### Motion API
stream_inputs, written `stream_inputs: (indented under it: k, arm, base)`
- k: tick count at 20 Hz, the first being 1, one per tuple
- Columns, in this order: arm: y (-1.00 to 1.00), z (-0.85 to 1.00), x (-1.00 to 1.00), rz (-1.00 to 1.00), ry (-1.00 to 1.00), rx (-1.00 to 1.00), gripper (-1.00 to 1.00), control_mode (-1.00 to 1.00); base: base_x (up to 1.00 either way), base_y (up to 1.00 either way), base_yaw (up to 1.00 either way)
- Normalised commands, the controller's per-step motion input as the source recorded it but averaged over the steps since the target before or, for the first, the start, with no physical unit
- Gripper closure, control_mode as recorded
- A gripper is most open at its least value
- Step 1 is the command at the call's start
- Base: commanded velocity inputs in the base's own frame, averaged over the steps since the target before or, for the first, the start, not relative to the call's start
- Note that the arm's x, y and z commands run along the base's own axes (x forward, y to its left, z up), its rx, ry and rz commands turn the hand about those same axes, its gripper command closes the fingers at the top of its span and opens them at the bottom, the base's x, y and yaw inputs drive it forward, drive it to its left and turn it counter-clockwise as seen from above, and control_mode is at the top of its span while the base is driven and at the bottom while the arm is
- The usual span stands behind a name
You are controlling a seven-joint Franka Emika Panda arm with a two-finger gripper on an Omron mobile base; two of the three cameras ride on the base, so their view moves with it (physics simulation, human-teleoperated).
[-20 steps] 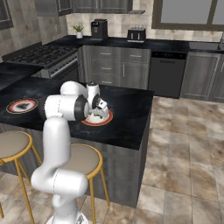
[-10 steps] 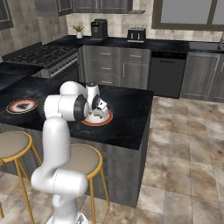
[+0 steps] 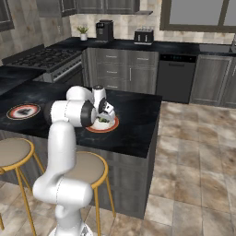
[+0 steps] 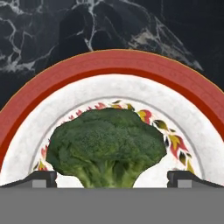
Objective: Transport the steak and broccoli to the fridge. Place the steak on the rack containing meat and place the broccoli on the rack containing the vegetable, ensuring meats and vegetables are on different racks.
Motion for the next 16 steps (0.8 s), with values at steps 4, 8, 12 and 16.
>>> stream_inputs:
  k: [4, 8, 12, 16]
  arm:
    - [0.00, -0.08, -0.10, -0.01, 0.01, 0.00, -1.00, -1.00]
    - [0.00, -0.02, 0.00, -0.01, 0.01, 0.00, 1.00, -1.00]
    - [0.00, 0.00, 0.00, -0.02, 0.00, 0.00, 1.00, -1.00]
    - [0.00, 0.00, 0.00, -0.02, 0.00, 0.00, 1.00, -1.00]
  base:
    - [0.00, 0.00, 0.00]
    - [0.00, 0.00, 0.00]
    - [0.00, 0.00, 0.00]
    - [0.00, 0.00, 0.00]
